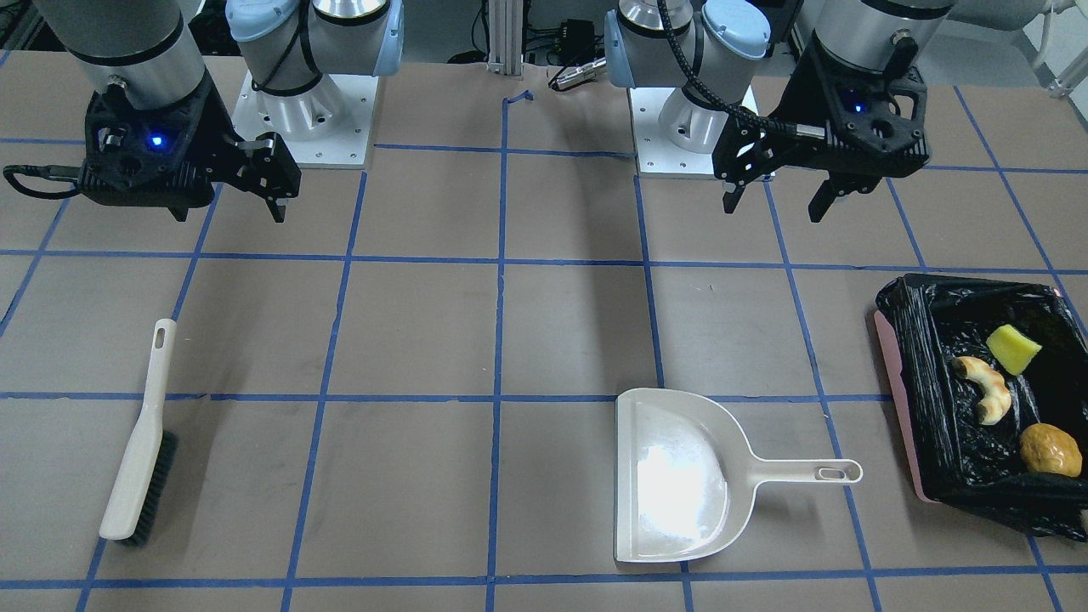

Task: Sweep and dump trash into bin

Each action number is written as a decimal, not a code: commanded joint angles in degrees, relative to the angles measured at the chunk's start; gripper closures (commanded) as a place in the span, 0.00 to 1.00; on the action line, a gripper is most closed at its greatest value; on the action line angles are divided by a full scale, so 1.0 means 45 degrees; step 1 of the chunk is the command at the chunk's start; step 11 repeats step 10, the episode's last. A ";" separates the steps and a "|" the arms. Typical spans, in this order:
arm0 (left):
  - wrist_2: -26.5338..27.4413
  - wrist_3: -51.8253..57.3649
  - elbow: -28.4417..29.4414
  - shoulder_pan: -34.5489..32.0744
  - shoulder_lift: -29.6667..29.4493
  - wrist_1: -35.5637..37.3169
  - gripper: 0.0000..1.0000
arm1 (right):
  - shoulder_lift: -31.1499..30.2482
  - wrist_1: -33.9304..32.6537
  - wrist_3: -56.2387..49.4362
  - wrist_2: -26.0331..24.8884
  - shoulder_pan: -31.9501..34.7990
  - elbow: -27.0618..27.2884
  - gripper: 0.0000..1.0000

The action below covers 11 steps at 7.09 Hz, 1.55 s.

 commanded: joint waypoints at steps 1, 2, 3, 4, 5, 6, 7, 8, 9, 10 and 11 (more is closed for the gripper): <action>0.0009 -0.0026 -0.0051 0.0000 -0.0054 0.0157 0.07 | 0.0014 -0.0015 0.0015 -0.0002 0.0000 0.0000 0.00; 0.0009 -0.0026 -0.0071 0.0000 -0.0055 0.0157 0.04 | 0.0014 -0.0015 -0.0005 0.0018 0.0000 0.0000 0.00; 0.0009 -0.0026 -0.0071 0.0000 -0.0055 0.0157 0.03 | -0.0005 -0.0053 -0.0024 0.0018 0.0000 0.0000 0.00; 0.0009 -0.0007 -0.0071 0.0000 -0.0113 0.0176 0.00 | 0.0014 -0.0054 -0.0044 -0.0001 0.0000 0.0000 0.00; 0.0009 0.0032 -0.0032 0.0019 0.0061 0.0177 0.00 | 0.0014 -0.0054 -0.0063 -0.0002 0.0000 0.0000 0.00; -0.0010 -0.0006 -0.0032 0.0020 0.0005 0.0273 0.00 | 0.0014 -0.0054 -0.0064 0.0018 0.0000 0.0000 0.00; 0.0048 0.0013 -0.0032 0.0020 0.0081 0.0294 0.00 | -0.0005 -0.0054 -0.0064 0.0018 0.0000 0.0000 0.00; 0.0048 0.0013 -0.0051 0.0020 0.0101 0.0294 0.00 | 0.0014 -0.0073 -0.0044 -0.0001 0.0000 0.0000 0.00; 0.0029 -0.0006 -0.0051 0.0020 0.0082 0.0294 0.00 | 0.0014 -0.0054 -0.0063 -0.0002 0.0000 0.0000 0.00; 0.0009 0.0013 -0.0032 0.0039 0.0063 0.0352 0.00 | 0.0014 -0.0073 -0.0064 -0.0002 0.0000 0.0000 0.00; 0.0009 0.0013 -0.0032 0.0039 0.0063 0.0352 0.00 | 0.0014 -0.0073 -0.0064 -0.0002 0.0000 0.0000 0.00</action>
